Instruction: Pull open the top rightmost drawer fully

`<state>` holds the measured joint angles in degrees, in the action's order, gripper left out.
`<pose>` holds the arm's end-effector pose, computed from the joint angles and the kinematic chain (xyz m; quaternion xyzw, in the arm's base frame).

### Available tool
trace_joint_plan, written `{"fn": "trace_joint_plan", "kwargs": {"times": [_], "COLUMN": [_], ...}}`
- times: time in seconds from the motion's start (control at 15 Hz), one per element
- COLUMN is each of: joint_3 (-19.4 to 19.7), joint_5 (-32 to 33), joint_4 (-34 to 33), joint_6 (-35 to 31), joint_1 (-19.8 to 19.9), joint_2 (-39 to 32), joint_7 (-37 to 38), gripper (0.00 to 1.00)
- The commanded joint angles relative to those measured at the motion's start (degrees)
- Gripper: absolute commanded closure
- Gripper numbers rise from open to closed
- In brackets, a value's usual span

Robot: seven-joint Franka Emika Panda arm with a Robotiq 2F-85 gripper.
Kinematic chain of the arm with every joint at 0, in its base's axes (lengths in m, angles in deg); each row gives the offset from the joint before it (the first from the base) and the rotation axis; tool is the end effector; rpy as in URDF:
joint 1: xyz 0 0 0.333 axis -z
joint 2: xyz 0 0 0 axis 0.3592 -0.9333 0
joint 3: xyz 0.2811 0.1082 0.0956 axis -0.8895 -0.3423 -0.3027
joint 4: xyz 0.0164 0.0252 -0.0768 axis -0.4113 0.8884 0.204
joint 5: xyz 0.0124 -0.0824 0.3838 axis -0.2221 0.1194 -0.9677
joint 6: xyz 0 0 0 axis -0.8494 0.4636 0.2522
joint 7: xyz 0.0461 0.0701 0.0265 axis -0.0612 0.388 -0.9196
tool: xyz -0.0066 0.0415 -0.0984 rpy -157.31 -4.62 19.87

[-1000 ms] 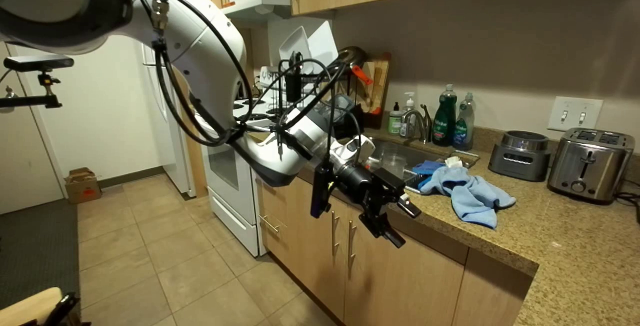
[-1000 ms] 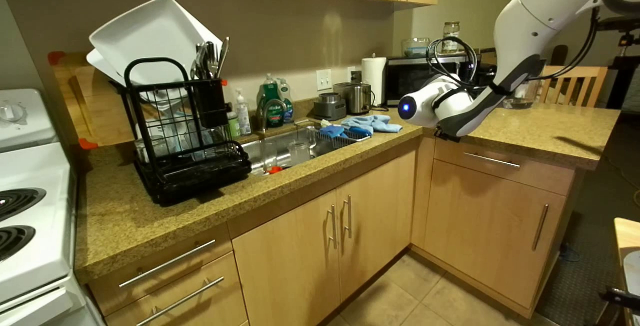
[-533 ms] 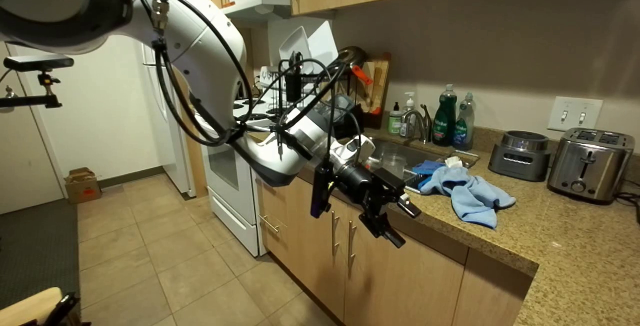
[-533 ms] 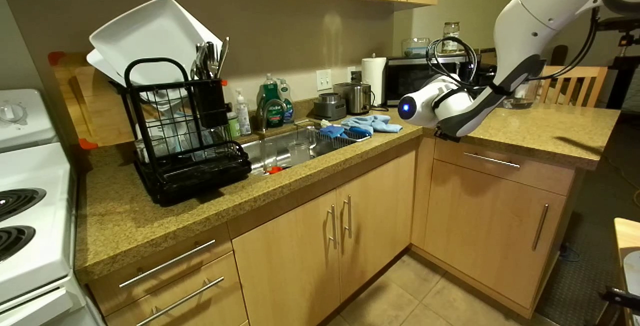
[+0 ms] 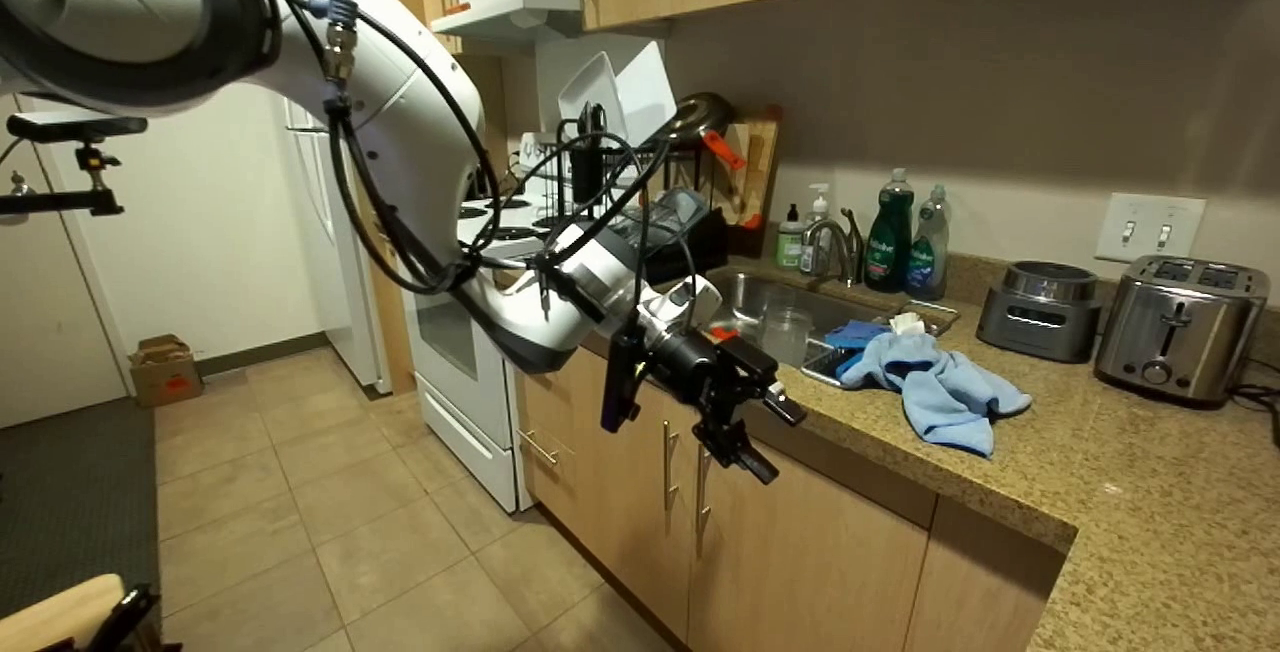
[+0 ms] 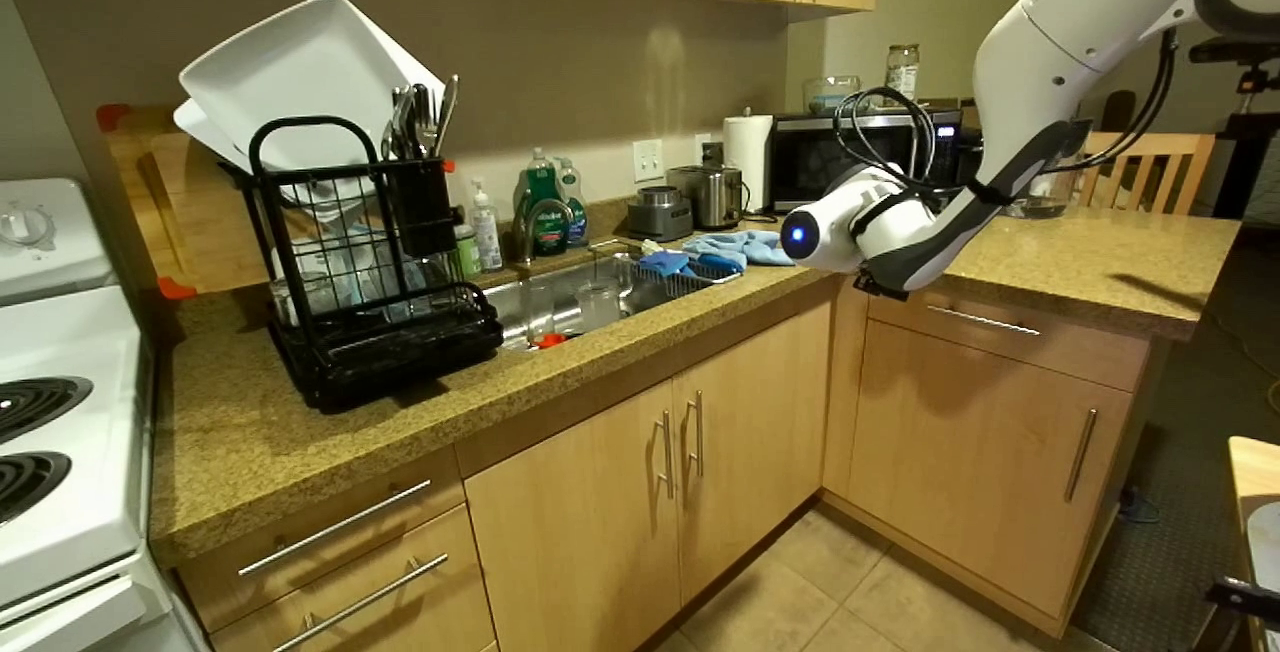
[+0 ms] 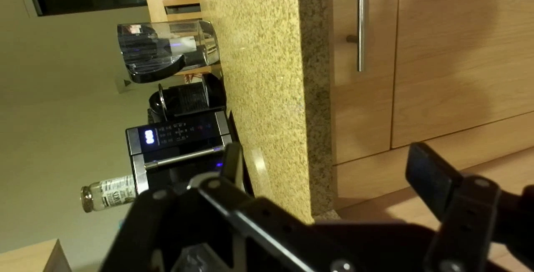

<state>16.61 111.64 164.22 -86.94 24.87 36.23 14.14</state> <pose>0.6221 -0.1626 0.2228 0.8030 -0.0993 0.0026 0.5876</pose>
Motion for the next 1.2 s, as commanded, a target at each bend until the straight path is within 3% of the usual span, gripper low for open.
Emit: {"fn": "trace_joint_plan", "kwargs": {"times": [0.0, 0.53, 1.13], "joint_3": [-0.70, -1.15, 1.01], "joint_5": [1.04, 2.59, 2.12], "joint_4": [0.78, -5.06, -19.90], "joint_6": [3.49, 12.78, 12.88], "joint_1": [-3.77, -9.83, -7.02], "joint_2": [-1.96, -15.56, -29.20], "joint_7": [1.79, 2.44, -2.47], "gripper": [0.00, 0.00, 0.00]}}
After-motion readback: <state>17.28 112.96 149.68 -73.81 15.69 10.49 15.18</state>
